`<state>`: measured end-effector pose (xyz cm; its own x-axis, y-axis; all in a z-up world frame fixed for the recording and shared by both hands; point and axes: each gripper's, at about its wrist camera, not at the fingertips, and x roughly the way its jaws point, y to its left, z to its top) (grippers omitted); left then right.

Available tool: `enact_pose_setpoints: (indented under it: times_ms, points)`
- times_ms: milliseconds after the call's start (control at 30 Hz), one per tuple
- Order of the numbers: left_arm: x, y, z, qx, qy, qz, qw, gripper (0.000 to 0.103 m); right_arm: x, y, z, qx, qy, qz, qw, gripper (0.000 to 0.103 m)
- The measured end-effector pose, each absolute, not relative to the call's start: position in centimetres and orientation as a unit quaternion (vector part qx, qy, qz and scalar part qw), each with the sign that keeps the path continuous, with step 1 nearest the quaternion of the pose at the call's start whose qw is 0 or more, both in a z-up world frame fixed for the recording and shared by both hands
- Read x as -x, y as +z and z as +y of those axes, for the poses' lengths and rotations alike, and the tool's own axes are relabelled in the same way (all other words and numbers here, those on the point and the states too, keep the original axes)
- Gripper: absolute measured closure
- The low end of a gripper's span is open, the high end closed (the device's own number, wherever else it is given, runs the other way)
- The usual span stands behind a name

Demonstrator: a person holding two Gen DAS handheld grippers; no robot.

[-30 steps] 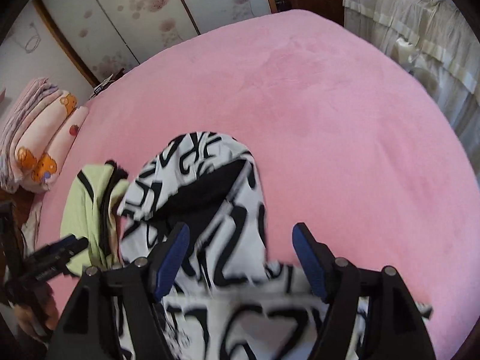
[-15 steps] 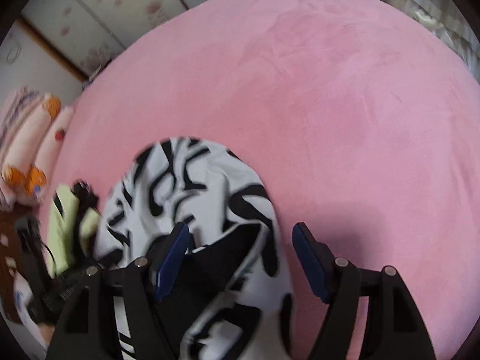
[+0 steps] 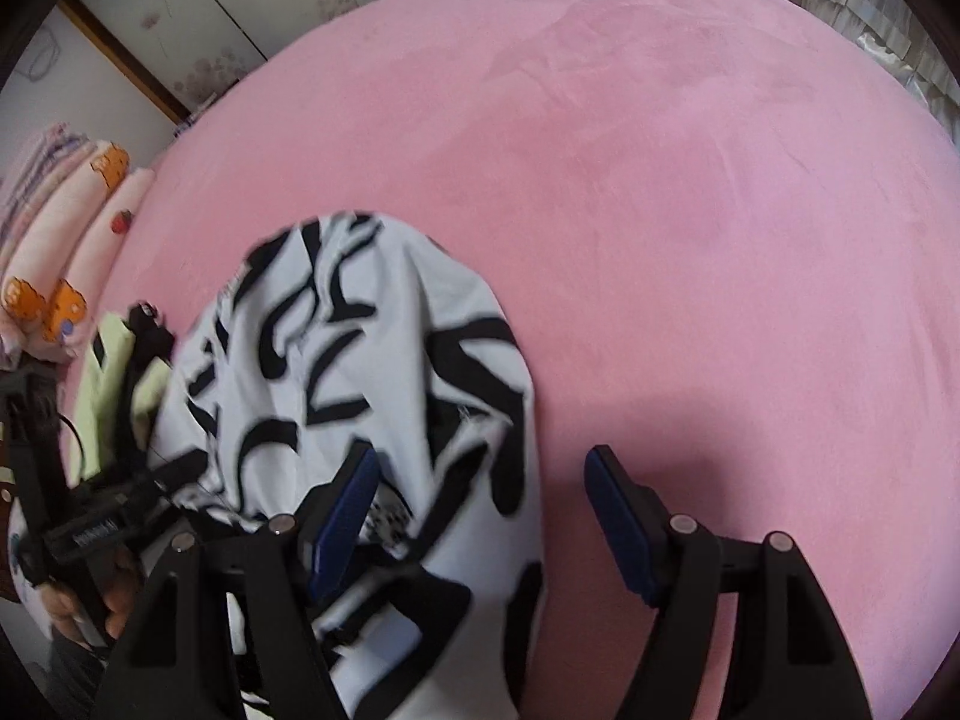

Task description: Fold large clothes

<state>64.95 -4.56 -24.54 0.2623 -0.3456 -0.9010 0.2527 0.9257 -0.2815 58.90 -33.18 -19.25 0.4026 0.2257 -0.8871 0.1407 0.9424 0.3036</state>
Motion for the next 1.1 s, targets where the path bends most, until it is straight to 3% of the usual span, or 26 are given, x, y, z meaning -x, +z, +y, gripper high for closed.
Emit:
enact_pose_setpoints:
  times_ms: [167, 200, 233, 267, 300, 333, 367, 400, 500, 867, 1100]
  points:
    - [-65.7, -24.7, -5.4, 0.034, -0.189, 0.568, 0.800, 0.025, -62.0, -20.5, -32.8, -0.185, 0.018, 0.560, 0.807, 0.031]
    - [-65.8, -24.8, -5.9, 0.029, -0.188, 0.563, 0.805, 0.029, -62.4, -20.9, -32.7, -0.183, 0.015, 0.563, 0.805, 0.032]
    - [-65.8, -24.8, -6.4, 0.024, -0.186, 0.558, 0.809, 0.043, -62.4, -21.1, -32.4, -0.178, 0.012, 0.564, 0.806, 0.033]
    - [-65.9, -24.7, -6.7, 0.022, -0.188, 0.555, 0.810, 0.057, -62.3, -21.1, -32.0, -0.168, 0.013, 0.561, 0.810, 0.041]
    - [-65.8, -24.7, -7.3, 0.023, -0.196, 0.555, 0.808, 0.082, -62.3, -21.0, -31.4, -0.150, 0.018, 0.557, 0.817, 0.059]
    - [-65.6, -24.6, -7.9, 0.015, -0.194, 0.553, 0.810, 0.092, -62.4, -20.7, -30.9, -0.141, 0.022, 0.556, 0.819, 0.069]
    - [-65.3, -24.3, -8.5, 0.001, -0.189, 0.546, 0.816, 0.094, -62.3, -20.5, -30.4, -0.131, 0.028, 0.552, 0.823, 0.086]
    - [-64.8, -24.0, -9.0, -0.015, -0.183, 0.538, 0.823, 0.096, -61.8, -19.8, -29.9, -0.114, 0.031, 0.541, 0.833, 0.092]
    - [-63.5, -22.6, -9.7, -0.024, -0.171, 0.516, 0.839, 0.098, -60.1, -17.8, -29.2, -0.081, 0.043, 0.504, 0.859, 0.098]
    - [-48.6, -14.9, -4.6, 0.068, -0.232, 0.391, 0.888, 0.096, -41.4, -8.2, -26.1, 0.053, 0.115, 0.287, 0.950, 0.097]
    - [-38.8, -16.3, 0.6, 0.072, -0.241, 0.427, 0.868, 0.080, -29.8, -9.6, -24.7, 0.107, 0.109, 0.287, 0.946, 0.093]
